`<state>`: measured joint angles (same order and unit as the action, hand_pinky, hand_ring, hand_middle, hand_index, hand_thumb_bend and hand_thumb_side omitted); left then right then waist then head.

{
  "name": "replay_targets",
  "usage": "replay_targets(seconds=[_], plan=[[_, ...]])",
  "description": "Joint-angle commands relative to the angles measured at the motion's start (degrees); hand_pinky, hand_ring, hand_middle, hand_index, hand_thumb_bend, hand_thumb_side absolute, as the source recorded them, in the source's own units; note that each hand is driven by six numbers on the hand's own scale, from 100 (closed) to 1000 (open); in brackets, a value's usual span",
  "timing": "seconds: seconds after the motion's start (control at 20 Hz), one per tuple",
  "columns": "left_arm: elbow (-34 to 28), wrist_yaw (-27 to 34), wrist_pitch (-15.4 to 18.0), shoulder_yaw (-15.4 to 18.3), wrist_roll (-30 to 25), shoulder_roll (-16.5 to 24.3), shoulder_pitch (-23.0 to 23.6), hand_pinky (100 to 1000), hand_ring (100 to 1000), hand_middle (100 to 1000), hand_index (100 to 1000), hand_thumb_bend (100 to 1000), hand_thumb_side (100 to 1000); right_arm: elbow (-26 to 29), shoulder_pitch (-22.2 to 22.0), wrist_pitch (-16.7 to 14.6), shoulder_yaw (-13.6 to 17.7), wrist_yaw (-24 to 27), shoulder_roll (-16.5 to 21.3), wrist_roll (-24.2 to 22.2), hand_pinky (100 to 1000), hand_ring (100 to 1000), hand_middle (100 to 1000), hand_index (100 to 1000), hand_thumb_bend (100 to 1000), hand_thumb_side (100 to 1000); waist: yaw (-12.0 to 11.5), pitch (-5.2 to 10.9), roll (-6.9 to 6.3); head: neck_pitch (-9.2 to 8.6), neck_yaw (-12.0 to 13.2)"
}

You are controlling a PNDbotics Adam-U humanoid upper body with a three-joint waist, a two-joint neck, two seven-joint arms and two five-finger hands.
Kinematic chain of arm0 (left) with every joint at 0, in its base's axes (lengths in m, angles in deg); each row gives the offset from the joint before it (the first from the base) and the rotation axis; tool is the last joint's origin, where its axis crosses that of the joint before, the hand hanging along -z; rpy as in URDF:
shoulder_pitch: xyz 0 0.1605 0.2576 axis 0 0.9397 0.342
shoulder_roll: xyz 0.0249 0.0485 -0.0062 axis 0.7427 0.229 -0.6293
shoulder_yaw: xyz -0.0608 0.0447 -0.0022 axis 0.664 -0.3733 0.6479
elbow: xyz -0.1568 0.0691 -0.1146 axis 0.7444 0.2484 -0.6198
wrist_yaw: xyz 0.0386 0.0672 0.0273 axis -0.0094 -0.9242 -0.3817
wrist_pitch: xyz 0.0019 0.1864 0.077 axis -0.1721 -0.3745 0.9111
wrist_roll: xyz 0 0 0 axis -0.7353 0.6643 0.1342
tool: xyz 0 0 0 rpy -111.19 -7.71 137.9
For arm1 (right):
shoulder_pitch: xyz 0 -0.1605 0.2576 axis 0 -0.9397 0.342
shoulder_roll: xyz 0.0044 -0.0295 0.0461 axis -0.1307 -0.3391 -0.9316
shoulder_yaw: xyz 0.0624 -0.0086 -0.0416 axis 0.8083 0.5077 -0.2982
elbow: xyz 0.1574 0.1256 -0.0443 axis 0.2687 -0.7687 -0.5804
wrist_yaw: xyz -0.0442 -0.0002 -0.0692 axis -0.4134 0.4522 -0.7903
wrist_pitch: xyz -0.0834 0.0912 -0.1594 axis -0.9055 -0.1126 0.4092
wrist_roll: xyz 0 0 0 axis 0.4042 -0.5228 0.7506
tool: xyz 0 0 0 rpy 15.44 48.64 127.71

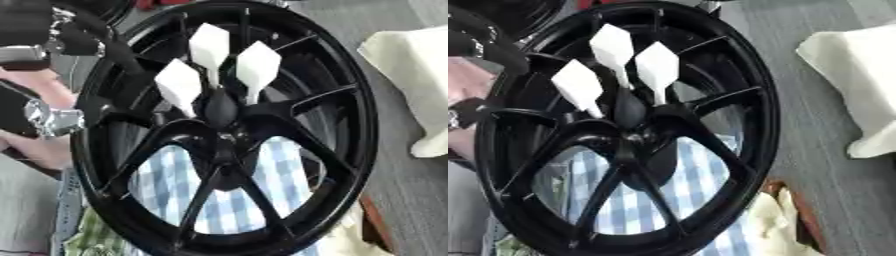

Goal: Pull the pin out of the wheel hub.

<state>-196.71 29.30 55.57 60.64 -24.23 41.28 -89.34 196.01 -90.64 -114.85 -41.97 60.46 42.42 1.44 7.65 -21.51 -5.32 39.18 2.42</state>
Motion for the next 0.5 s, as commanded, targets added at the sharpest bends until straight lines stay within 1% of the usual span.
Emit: replay_targets(seconds=[0.05,0.3,0.5], plan=[[2.35,1.58,-0.89,-1.72,-2.89,-1.96,-3.86,849,781,740,852,140,833,1.05,-0.27,0.00,0.08,0.66,1.62,-0.32,793,706,646,729,100,370,-0.17,1.69,0.15,0.29,0.12],[7.37,4.69,-3.22,-4.49,-7.30,-7.35,-11.02,850,779,743,875,147,829,1.05,-0.66,0.19,0.14,0.59,1.37,-0.29,793,705,646,728,100,374,-0.65,1.97,0.10,0.86,-0.32],[11.29,6.64,-5.19,-6.09,-10.98,-11.09,-15.96,852,780,745,893,183,812,1.05,-0.84,0.43,0.14,0.44,1.10,-0.22,793,705,645,727,100,377,-1.05,2.07,0.06,1.12,-0.71]])
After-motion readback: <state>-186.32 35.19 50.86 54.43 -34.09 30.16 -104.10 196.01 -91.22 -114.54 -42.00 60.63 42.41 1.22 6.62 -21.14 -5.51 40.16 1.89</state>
